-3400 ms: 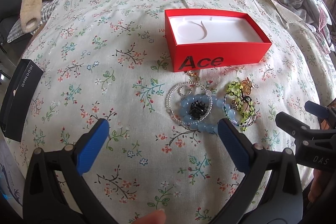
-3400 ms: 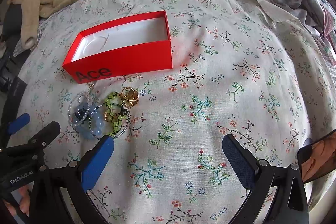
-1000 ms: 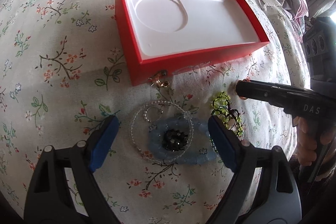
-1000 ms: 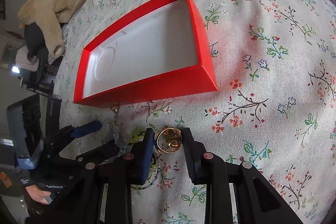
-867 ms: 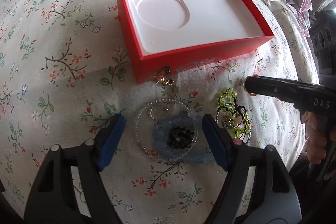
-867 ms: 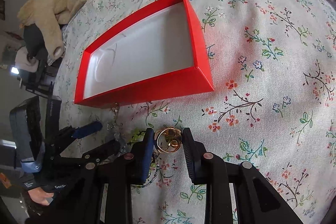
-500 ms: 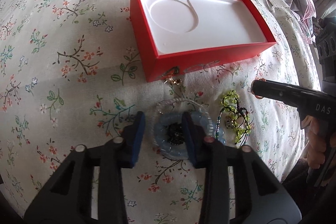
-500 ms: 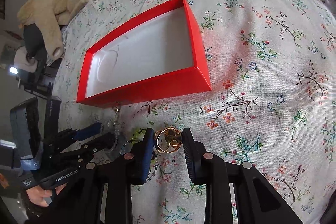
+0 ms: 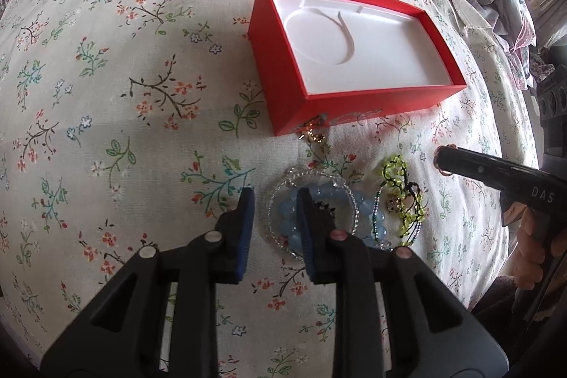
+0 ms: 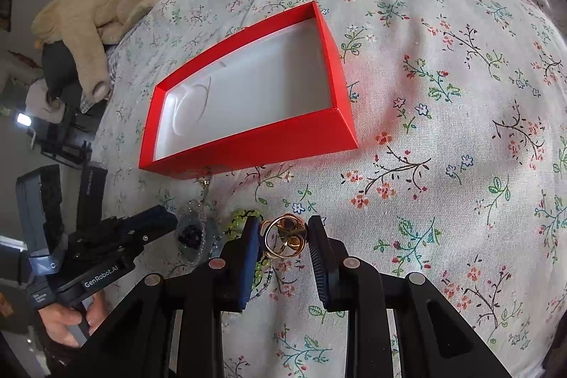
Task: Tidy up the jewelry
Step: 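Grasp the clear pearl bracelet with the left tool while the right tool holds the ring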
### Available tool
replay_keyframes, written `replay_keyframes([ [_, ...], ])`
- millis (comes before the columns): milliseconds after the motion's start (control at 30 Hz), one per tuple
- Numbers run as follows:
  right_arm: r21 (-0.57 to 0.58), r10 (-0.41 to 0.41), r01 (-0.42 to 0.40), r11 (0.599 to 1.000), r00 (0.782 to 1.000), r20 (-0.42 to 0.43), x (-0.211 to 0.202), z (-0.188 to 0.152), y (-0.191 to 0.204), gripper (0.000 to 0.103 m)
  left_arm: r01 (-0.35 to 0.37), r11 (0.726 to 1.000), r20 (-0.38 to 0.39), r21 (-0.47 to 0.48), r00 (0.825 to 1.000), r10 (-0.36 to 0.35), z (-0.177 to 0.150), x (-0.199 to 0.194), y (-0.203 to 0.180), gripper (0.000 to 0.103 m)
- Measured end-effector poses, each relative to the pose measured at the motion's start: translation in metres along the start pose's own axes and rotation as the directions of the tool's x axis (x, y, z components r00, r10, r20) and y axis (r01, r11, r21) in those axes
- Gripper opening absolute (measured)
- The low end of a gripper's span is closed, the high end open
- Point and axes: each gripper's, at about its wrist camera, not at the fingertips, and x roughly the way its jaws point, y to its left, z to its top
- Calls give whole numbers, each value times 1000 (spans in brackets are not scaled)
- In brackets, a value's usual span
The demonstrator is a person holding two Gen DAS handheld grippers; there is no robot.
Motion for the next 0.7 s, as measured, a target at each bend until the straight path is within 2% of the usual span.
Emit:
replay_keyframes([
  [67,4,-1,1,1000,1000,-2,1,0,-1,28,-34,999,-11,-5,999,33,-2,7,2,10],
  [133,8,-3,3,1000,1000,-3,2,0,-2,28,-40,999,-18,-9,999,40,-2,10,7,6],
  [233,11,-3,3,1000,1000,-3,2,0,-2,28,-47,999,-20,13,999,47,-5,10,7,6],
  [433,5,-11,11,1000,1000,-3,1,1,1,28,-80,995,-8,52,997,80,1,17,-20,5],
  [567,-8,-14,14,1000,999,38,-12,2,7,28,-55,997,48,60,998,52,-2,-2,-26,4],
  [700,-23,-7,9,1000,996,84,-26,5,14,28,8,998,118,66,993,-16,-1,-31,-34,5],
])
